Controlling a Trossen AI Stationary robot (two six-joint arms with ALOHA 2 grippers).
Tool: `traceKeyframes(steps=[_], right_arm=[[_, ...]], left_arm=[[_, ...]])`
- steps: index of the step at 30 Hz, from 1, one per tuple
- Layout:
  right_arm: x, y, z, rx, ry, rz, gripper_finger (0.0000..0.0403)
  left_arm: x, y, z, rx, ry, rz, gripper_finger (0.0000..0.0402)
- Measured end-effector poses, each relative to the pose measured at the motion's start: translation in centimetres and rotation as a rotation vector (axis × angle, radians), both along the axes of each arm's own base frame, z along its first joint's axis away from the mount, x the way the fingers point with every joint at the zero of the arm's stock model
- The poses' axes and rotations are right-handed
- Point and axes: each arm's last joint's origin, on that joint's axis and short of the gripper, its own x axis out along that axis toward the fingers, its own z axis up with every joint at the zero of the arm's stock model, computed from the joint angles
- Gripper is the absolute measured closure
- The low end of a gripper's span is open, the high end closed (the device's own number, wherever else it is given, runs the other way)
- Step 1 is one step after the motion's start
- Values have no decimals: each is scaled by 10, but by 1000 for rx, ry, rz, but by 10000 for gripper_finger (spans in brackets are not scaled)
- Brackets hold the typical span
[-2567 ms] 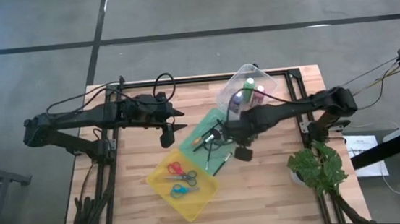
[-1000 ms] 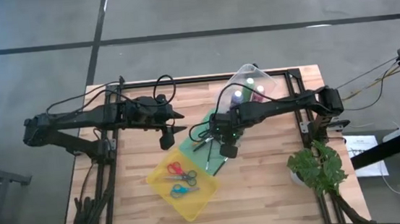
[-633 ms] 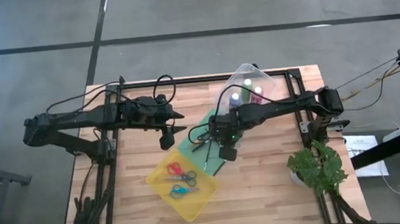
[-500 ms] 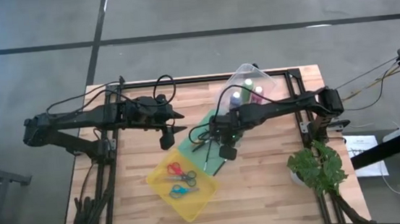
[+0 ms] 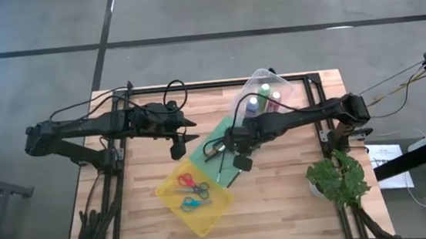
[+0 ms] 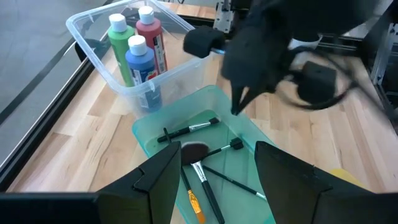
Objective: Pick & Place Paint Supplies
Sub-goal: Adjust the green bin
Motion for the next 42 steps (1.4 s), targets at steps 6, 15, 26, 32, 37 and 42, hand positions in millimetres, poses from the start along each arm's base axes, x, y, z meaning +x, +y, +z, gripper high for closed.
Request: traceKeyframes(steps=[6, 15, 26, 32, 37, 42], right_arm=[[14, 12, 8, 53, -125, 55, 395], [39, 15, -37, 106, -20, 69, 395], [60, 33, -64, 160, 47, 116, 395], [54, 42, -66, 176, 75, 102, 395], [52, 45, -65, 206, 92, 97, 395], [51, 47, -65, 224, 99, 107, 395]], left_arm=[[0, 0, 0, 0, 0, 0, 189], [0, 0, 0, -5, -1, 4, 189], [0, 0, 0, -16, -2, 11, 189], [0, 0, 0, -16, -2, 11, 189], [0, 0, 0, -16, -1, 11, 189], [0, 0, 0, -16, -1, 11, 189]])
